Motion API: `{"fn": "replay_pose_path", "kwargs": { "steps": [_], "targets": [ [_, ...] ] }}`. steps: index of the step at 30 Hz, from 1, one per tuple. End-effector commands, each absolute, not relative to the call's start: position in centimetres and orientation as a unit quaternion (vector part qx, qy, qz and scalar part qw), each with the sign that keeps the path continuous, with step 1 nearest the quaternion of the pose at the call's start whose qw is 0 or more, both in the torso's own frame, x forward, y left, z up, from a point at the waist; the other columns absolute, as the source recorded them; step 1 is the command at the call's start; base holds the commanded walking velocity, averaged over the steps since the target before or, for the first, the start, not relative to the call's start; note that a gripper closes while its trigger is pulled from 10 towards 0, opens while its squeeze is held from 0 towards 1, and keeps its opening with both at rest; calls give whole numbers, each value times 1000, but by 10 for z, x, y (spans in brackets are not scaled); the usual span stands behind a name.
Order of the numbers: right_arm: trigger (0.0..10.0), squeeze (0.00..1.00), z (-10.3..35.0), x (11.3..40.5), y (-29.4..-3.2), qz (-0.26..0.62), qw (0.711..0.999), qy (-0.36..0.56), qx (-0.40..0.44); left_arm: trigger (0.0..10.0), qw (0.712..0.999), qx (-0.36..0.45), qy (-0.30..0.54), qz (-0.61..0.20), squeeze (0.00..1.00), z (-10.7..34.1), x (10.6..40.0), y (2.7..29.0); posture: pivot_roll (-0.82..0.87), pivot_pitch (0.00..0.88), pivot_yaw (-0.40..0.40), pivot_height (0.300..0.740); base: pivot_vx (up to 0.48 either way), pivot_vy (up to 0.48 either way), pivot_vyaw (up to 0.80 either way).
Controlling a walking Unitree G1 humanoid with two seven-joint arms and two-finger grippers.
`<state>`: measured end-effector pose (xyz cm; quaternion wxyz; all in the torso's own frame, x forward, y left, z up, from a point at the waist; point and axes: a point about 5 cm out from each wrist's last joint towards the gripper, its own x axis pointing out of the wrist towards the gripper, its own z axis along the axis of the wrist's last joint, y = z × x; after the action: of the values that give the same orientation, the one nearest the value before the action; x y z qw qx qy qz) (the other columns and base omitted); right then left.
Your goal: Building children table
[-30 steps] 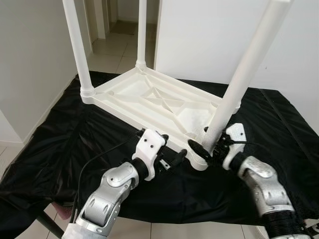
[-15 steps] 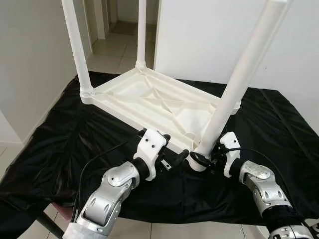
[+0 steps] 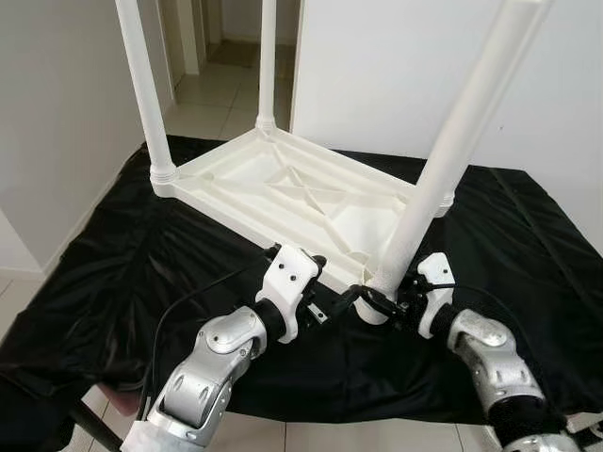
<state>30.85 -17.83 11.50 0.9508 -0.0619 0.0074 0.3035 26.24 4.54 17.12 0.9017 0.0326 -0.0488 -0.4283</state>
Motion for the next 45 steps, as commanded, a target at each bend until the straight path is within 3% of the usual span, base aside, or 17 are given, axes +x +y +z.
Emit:
{"fn": "replay_pose_path", "kwargs": {
  "steps": [1, 3, 11, 14, 19, 20, 22, 23, 27, 28, 30, 35, 41, 43, 44, 45],
  "targets": [
    [0, 0, 106, 306, -176, 252, 967, 26, -41, 10000, 898, 26, -45, -438, 0, 169, 261, 42, 16, 0, -56, 740, 0, 0, 0],
    [0, 0, 105, 304, -167, 158, 987, 22, -18, 10000, 898, 24, -42, -438, 0, 167, 259, 41, 14, 0, -62, 740, 0, 0, 0],
    [0, 0, 104, 302, -151, 33, 999, 22, -3, 10000, 898, 22, -41, -438, 0, 167, 259, 40, 22, 0, -74, 740, 0, 0, 0],
    [0, 0, 103, 302, -147, 16, 1000, 26, -1, 10000, 898, 22, -41, -437, 0, 167, 259, 40, 22, 0, -74, 740, 0, 0, 0],
    [0, 0, 111, 303, -121, 37, 999, 22, 28, 10000, 902, 20, -43, -430, 0, 168, 259, 42, 34, 0, -77, 740, 0, 0, 0],
    [4392, 0, 110, 303, -123, 29, 999, 27, 22, 10000, 902, 21, -43, -428, 0, 168, 260, 43, 37, 0, -77, 740, 0, 0, 0],
    [4392, 0, 109, 303, -125, 20, 999, 33, 17, 10000, 903, 22, -43, -428, 0, 168, 260, 44, 37, 0, -77, 740, 0, 0, 0],
    [10000, 0, 108, 304, -126, 20, 999, 38, 16, 10000, 904, 22, -44, -426, 0, 169, 261, 45, 38, 0, -75, 740, 0, 0, 0],
    [10000, 0, 110, 305, -124, 36, 999, 35, 13, 10000, 905, 22, -45, -423, 0, 170, 262, 45, 36, 0, -69, 740, 0, 0, 0],
    [10000, 439, 111, 305, -122, 45, 998, 32, 12, 10000, 905, 22, -46, -423, 0, 170, 263, 46, 36, 0, -69, 740, 0, 0, 0],
    [10000, 1000, 116, 308, -127, 83, 996, 17, 16, 10000, 904, 22, -47, -424, 0, 171, 263, 45, 33, 0, -64, 740, 0, 0, 0],
    [10000, 1000, 122, 309, -130, 118, 993, 5, 16, 10000, 904, 22, -48, -425, 0, 172, 263, 45, 33, 0, -64, 740, 0, 0, 0],
    [10000, 1000, 139, 309, -143, 245, 969, -22, -16, 10000, 903, 26, -50, -425, 0, 174, 264, 46, 36, 0, -50, 740, 0, 0, 0],
    [10000, 1000, 139, 309, -143, 245, 969, -22, -16, 10000, 903, 26, -50, -425, 0, 174, 264, 46, 36, 0, -50, 740, 0, 0, 0],
    [10000, 0, 139, 307, -150, 297, 954, -20, -40, 10000, 903, 27, -48, -426, 0, 173, 264, 47, 35, 0, -45, 740, 0, 0, 0],
    [10000, 0, 139, 307, -150, 297, 954, -20, -40, 10000, 903, 27, -48, -426, 0, 173, 264, 47, 35, 0, -45, 740, 0, 0, 0]
  ]
}}
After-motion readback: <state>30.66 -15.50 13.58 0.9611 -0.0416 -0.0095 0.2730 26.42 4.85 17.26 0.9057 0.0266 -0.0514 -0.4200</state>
